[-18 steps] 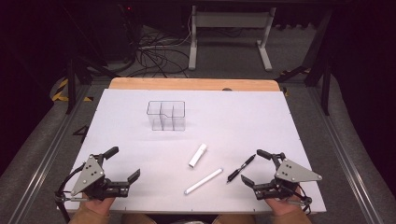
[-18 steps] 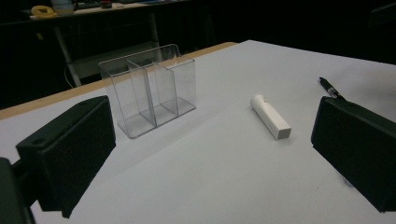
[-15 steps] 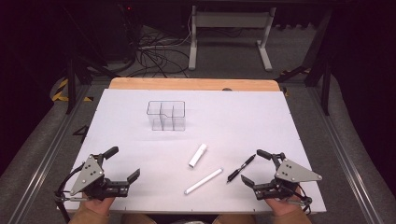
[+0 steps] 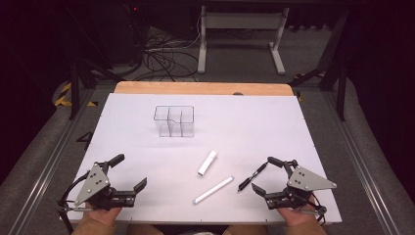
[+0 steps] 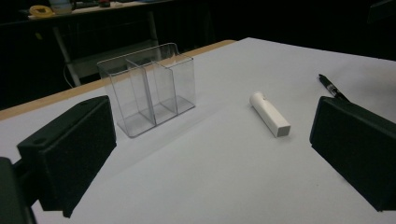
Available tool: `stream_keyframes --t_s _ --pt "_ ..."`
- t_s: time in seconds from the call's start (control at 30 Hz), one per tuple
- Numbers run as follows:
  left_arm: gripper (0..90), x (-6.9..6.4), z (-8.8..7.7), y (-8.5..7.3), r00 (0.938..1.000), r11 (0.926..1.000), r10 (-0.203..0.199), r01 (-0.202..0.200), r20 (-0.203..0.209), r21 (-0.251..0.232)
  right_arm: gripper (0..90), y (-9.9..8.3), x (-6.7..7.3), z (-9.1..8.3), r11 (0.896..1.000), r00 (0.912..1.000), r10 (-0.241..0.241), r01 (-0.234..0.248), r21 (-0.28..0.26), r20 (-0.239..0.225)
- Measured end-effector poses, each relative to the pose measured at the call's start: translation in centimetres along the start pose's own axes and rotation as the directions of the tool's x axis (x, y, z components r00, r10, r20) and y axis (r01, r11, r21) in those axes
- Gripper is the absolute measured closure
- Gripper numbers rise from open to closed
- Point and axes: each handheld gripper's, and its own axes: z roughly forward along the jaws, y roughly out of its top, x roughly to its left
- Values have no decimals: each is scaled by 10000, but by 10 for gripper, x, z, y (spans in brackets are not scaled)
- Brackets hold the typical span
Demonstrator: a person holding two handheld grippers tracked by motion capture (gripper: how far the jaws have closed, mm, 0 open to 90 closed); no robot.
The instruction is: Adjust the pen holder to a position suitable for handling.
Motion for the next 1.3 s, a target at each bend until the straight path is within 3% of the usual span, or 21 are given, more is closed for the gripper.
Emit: stream_keyframes --t_s 0.47,0.93,1.3 --pt "25 1 -1 1 10000 10000 -84 85 28 -36 110 6 -1 4 9999 9998 -33 35 123 -195" --pt "31 3 -6 0 9997 9997 -229 229 -116 -28 129 34 -7 34 9972 9957 -102 170 733 -916" --pt "32 4 -9 -1 9996 9998 -205 204 -208 -44 129 52 -7 52 9965 9915 -343 435 712 -1255"
